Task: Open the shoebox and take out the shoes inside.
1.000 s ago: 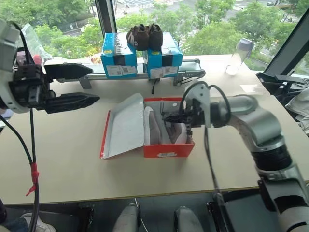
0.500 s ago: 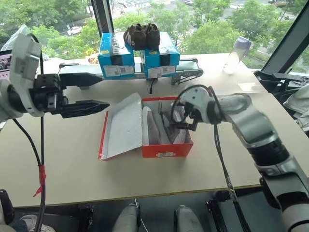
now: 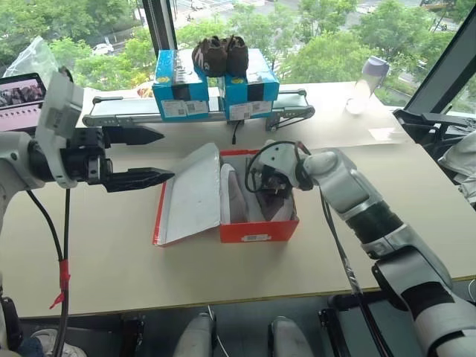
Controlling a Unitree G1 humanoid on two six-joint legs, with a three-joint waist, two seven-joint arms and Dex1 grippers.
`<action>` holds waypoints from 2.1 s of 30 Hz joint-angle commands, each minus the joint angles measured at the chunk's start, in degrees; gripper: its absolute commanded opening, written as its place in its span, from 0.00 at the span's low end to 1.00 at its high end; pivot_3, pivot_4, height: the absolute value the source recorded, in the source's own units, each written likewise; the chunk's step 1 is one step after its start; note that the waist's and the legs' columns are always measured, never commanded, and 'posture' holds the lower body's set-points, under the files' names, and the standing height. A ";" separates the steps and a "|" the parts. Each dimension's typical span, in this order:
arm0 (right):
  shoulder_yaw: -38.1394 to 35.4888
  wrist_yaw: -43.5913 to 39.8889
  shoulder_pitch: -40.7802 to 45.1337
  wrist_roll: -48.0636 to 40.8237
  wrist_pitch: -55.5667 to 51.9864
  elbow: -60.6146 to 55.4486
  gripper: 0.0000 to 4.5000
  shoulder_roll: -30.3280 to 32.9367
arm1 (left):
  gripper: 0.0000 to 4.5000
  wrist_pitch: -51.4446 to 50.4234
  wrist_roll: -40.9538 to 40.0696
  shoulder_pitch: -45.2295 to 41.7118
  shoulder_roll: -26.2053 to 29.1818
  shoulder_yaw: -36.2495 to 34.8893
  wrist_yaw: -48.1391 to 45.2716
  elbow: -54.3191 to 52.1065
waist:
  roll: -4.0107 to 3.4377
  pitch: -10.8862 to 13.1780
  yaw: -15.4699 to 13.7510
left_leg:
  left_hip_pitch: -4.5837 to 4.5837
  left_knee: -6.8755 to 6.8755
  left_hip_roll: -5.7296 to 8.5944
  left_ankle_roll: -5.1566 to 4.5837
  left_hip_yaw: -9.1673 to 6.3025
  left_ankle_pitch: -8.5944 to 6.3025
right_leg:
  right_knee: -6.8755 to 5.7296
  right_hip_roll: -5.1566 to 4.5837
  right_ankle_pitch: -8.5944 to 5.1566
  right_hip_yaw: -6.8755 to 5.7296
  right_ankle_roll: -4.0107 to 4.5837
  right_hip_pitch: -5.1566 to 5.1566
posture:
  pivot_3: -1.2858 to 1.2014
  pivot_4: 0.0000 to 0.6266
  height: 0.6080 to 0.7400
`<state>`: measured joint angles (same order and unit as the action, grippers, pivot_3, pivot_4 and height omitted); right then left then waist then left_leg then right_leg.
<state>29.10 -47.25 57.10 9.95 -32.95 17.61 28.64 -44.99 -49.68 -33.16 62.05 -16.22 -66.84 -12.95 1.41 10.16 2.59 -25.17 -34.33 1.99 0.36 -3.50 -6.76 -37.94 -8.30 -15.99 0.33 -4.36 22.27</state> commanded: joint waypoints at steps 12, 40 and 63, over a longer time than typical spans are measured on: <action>-0.83 -2.67 -1.35 2.63 -4.70 -0.88 0.53 -2.52 | 1.00 0.63 -0.56 -0.67 -0.06 -1.70 1.23 -1.91 | 0.06 -0.04 -0.09 | 0.12 0.00 -0.09 0.00 0.06 0.00 | -0.03 0.11 -0.06 0.12 -0.13 -0.03 | 0.52 0.24 1.00; -11.29 -6.51 1.13 -8.97 -17.94 -23.00 0.40 0.65 | 1.00 1.25 0.23 -2.27 -2.03 0.31 1.24 -0.95 | 0.07 0.01 -0.37 | 0.10 0.08 -0.11 0.01 0.18 -0.01 | 0.01 0.12 -0.02 0.22 -0.07 0.06 | 0.52 0.24 1.00; -3.93 9.59 -5.95 -17.01 -46.61 -43.51 0.99 5.42 | 1.00 1.98 1.16 -2.23 -5.55 3.03 1.41 -0.93 | 0.11 0.03 -0.98 | -0.04 0.10 -0.29 0.02 0.25 -0.02 | 0.26 0.28 0.03 0.32 0.00 0.14 | 0.52 0.24 1.00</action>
<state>24.90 -38.32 50.21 -6.94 -81.76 -24.83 33.46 -44.14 -48.95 -33.99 56.31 -12.37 -65.66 -13.01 1.51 10.20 1.61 -25.21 -34.23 1.67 0.38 -3.25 -6.78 -37.66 -8.00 -15.96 0.65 -4.35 22.40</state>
